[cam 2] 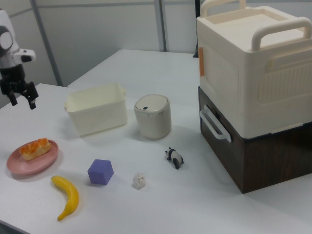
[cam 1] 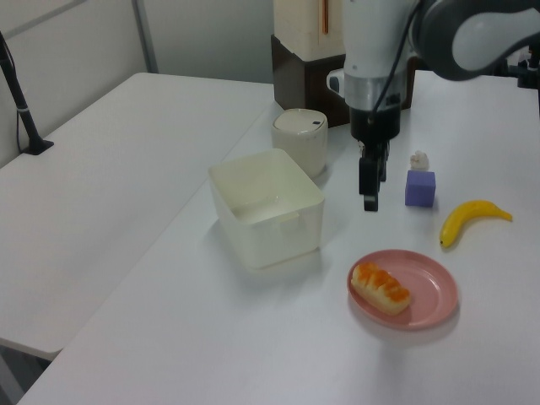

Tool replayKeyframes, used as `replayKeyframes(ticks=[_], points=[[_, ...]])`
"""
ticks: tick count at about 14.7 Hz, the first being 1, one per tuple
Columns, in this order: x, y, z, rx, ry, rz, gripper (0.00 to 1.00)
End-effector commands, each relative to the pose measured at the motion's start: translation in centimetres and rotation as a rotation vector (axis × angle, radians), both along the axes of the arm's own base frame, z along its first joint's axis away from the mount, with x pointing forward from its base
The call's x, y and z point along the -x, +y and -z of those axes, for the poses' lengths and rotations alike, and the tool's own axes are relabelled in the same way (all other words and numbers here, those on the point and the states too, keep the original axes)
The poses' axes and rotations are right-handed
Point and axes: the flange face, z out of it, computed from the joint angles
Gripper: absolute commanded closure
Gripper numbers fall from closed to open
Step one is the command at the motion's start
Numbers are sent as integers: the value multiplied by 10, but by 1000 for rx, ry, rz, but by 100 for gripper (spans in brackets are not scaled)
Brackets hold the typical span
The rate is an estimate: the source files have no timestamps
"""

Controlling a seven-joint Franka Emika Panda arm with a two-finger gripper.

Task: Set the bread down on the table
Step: 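Move the gripper over the bread roll on the pink plate, then lower the gripper onto the bread roll and close on it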

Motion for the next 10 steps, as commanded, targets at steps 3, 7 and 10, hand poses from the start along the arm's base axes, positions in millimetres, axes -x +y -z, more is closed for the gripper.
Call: replayKeyframes(ticks=[3, 7, 10], points=[[19, 15, 50, -70, -92, 70, 0], [26, 19, 87, -56, -82, 69, 0], [37, 17, 110, -28, -47, 75, 0]])
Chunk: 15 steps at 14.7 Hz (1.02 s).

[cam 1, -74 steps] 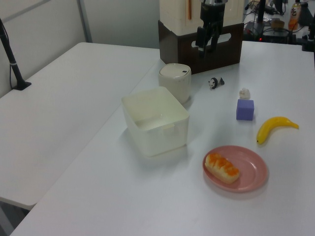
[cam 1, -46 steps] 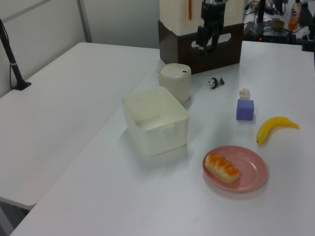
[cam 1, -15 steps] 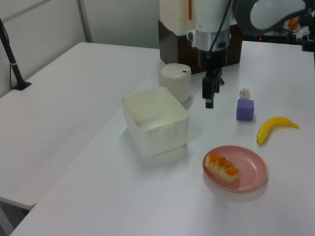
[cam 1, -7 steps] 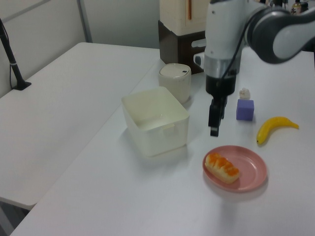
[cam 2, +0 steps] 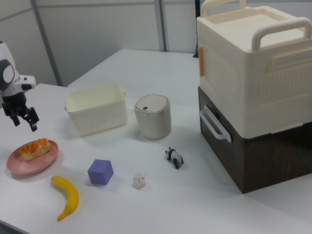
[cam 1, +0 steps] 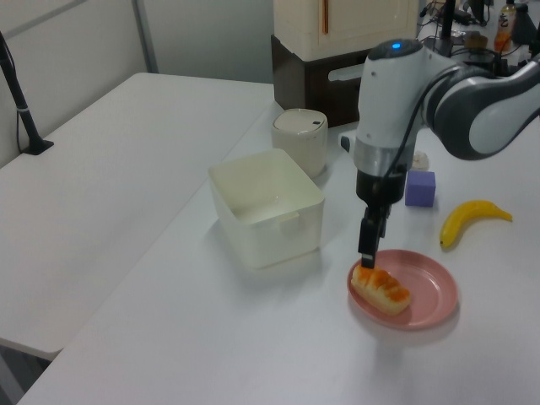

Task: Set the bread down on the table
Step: 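Lower the gripper onto the bread roll and close on it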

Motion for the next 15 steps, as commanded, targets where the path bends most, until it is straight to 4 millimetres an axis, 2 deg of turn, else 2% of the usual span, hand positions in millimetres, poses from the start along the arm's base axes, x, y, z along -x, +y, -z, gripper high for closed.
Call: replayKeyframes(ticks=[1, 4, 11, 15], points=[[20, -2, 25, 17, 18, 27, 0], [26, -6, 43, 16, 1, 31, 0], [24, -20, 65, 33, -8, 43, 0], [20, -20, 79, 31, -5, 52, 0]])
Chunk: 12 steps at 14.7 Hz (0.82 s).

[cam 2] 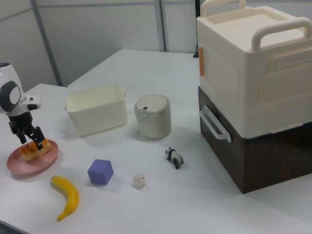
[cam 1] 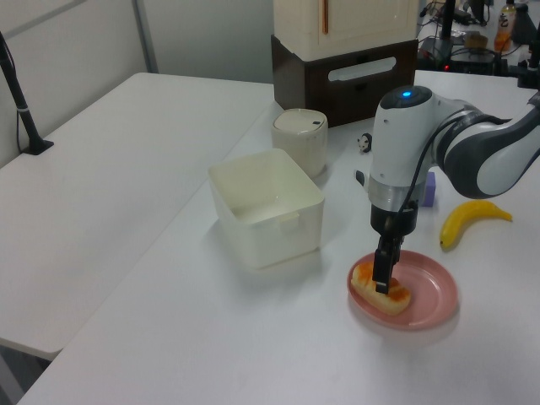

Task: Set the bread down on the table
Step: 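Lower the gripper onto the bread roll and close on it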

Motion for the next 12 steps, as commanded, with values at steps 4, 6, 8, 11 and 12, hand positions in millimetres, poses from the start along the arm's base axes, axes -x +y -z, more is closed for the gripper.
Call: replayKeyframes(ticks=[4, 6, 8, 11, 12], points=[[3, 4, 16, 5, -16, 26, 0], [3, 4, 18, 6, -15, 26, 0], [2, 4, 19, 6, -13, 26, 3], [0, 3, 20, 2, -16, 33, 28], [0, 3, 21, 2, -16, 33, 36]])
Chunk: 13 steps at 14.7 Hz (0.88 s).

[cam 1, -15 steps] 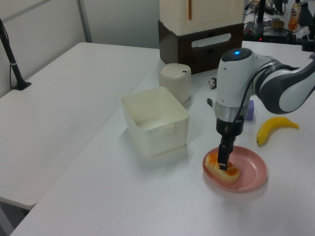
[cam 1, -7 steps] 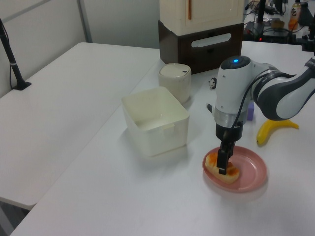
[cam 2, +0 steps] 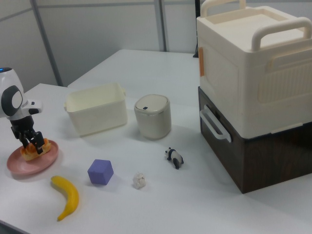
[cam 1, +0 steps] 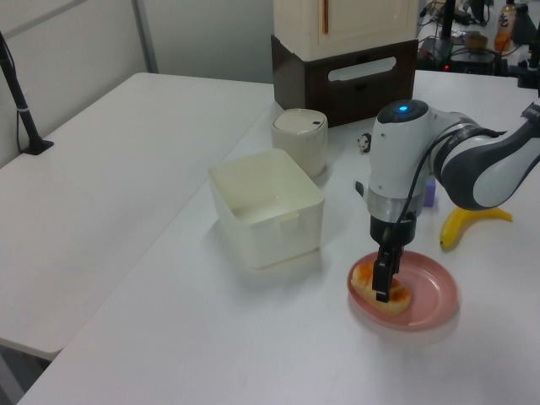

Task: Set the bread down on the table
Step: 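Lower the gripper onto the bread roll and close on it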

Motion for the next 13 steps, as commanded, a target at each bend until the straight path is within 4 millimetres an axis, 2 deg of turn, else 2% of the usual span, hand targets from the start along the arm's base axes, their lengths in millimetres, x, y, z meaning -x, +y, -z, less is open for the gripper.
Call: replayKeyframes(ticks=[1, 2, 7, 8, 13], points=[[-1, 0, 3, 0, -25, 23, 40], [-1, 0, 4, 0, -24, 25, 44], [-3, -2, 4, -2, -26, 28, 49], [-5, -2, 2, -4, -29, 28, 59], [-13, -10, -5, -10, -41, 47, 60]])
